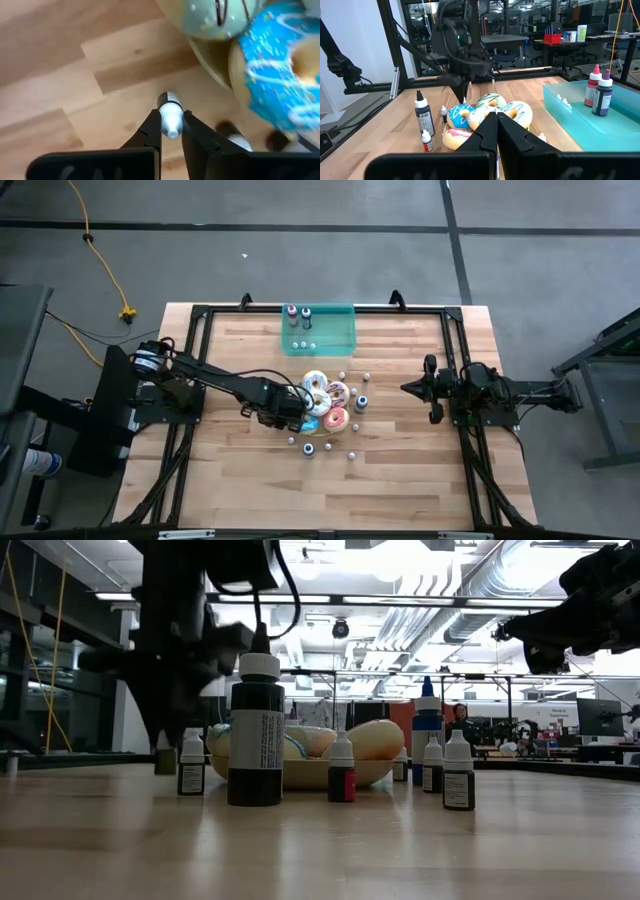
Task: Pick & Place food coloring
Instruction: Put the bottom small green food coloring bottle into the green container, then put the small black food coloring bottle into the green container
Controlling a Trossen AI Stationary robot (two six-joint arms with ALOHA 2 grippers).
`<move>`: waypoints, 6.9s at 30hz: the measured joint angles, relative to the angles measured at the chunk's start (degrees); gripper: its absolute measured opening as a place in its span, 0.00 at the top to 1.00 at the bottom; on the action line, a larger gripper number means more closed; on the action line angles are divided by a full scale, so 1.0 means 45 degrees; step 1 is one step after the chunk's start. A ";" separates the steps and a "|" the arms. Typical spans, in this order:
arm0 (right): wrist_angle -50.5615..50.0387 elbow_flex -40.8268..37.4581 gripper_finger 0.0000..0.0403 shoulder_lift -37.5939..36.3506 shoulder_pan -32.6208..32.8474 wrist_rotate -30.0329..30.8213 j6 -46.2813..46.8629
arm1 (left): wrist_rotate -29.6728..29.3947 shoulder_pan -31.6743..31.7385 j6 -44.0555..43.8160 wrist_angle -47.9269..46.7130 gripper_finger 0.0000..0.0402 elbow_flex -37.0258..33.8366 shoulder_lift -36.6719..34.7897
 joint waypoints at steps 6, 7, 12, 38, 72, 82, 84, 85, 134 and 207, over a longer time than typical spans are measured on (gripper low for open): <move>0.0000 0.0002 1.00 -0.0005 0.0004 0.0000 0.0000 | 0.0206 0.0236 -0.0229 -0.0449 0.92 0.0001 -0.1042; 0.0000 -0.0002 1.00 -0.0005 0.0002 0.0000 0.0000 | 0.0199 0.0243 -0.0308 -0.0506 0.92 0.0002 -0.1225; 0.0000 -0.0002 1.00 -0.0005 0.0001 0.0000 0.0000 | 0.0186 0.0415 -0.0383 -0.0896 0.92 0.0050 -0.1999; 0.0000 0.0000 1.00 0.0000 0.0004 0.0000 0.0000 | -0.1458 0.5875 0.3628 -0.5545 0.92 0.7013 0.0943; 0.0000 -0.0001 1.00 -0.0005 0.0000 0.0000 0.0000 | -0.2129 0.9319 0.6740 -0.4154 0.92 0.8593 0.4522; 0.0000 0.0003 1.00 0.0000 0.0001 0.0000 0.0000 | -0.1993 0.9384 0.6995 -0.3831 0.92 0.8588 0.5339; 0.0000 -0.0002 1.00 0.0000 0.0000 0.0000 0.0000 | -0.1880 0.9384 0.7000 -0.3827 0.92 0.8588 0.5495; -0.0003 0.0000 1.00 0.0000 0.0002 0.0000 0.0000 | -0.1815 0.9384 0.7000 -0.3796 0.92 0.8588 0.5550; -0.0003 0.0001 1.00 -0.0005 0.0000 0.0000 0.0000 | -0.0651 0.9546 0.8326 -0.3280 0.77 0.8578 0.6333; -0.0004 0.0002 1.00 0.0000 0.0001 0.0000 0.0000 | -0.1700 0.2146 0.4678 -0.8363 0.65 0.8598 -0.0260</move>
